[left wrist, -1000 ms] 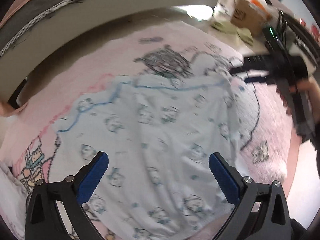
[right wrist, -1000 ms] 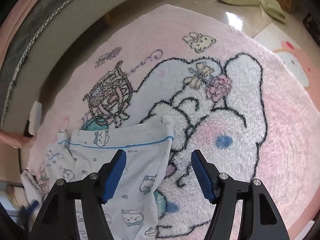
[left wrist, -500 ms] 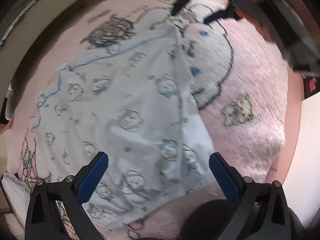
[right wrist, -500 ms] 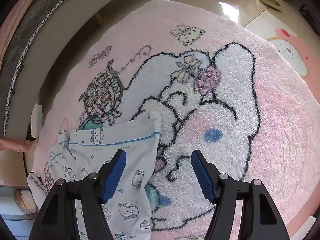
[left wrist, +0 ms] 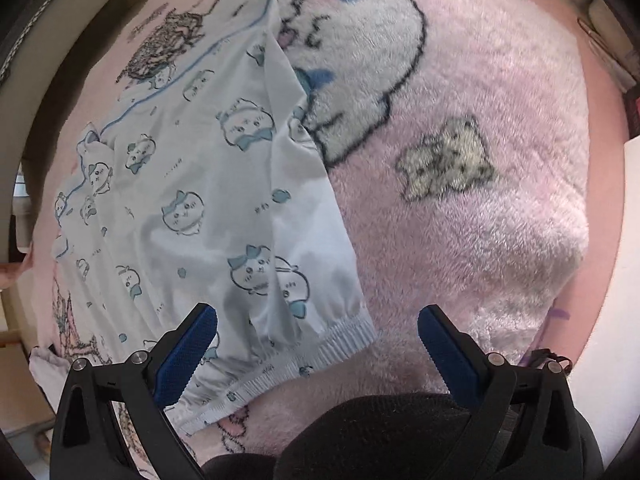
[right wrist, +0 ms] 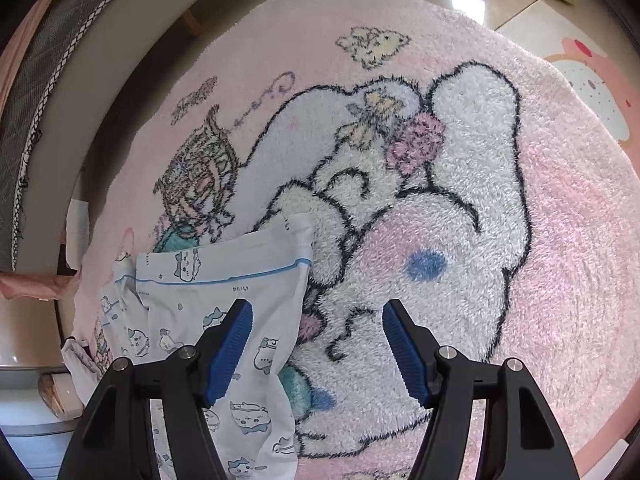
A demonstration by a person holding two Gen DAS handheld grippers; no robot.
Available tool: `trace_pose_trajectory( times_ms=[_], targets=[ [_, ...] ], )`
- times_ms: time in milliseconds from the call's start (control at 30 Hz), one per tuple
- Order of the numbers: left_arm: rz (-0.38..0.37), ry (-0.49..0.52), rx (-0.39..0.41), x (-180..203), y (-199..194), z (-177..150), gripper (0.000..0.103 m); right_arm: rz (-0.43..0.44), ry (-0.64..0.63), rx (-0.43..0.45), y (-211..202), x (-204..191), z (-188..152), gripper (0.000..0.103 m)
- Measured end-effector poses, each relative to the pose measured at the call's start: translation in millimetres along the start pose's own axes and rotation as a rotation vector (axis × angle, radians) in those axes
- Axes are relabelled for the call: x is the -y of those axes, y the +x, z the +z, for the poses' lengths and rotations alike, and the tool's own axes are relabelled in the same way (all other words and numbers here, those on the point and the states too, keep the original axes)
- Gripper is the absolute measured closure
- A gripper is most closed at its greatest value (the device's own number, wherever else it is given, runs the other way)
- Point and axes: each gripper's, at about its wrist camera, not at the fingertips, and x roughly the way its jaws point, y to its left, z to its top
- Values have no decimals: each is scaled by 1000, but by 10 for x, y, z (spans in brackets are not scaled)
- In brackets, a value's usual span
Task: Fold clothes
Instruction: 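Open both grippers and withdraw them from the garment, then grasp the elastic cuff with the left gripper while the right gripper grasps the blue-piped edge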
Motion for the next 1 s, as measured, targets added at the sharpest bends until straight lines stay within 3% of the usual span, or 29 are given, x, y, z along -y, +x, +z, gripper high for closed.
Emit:
trace_pose_trajectory(
  times_ms=[300, 467, 600, 767, 867, 933, 1000],
  targets=[
    [17, -18, -24, 159, 29, 23, 1, 28, 12, -32, 96, 63, 12, 36],
    [-1, -33, -91, 149, 148, 85, 1, 33, 29, -40, 96, 138, 15, 36],
    [37, -1, -164, 226, 274, 95, 1, 46, 30, -51, 91, 149, 19, 36],
    [72, 13, -185, 292, 336, 108, 2, 43, 29, -53, 86, 171, 16, 36],
    [61, -2, -207, 285, 386, 101, 13, 47, 39, -52, 98, 203, 7, 36],
    [50, -10, -211, 283, 400, 93, 26, 57, 49, -51, 110, 227, 3, 36],
    [34, -19, -205, 277, 399, 86, 29, 80, 63, -48, 121, 254, 0, 36]
  ],
)
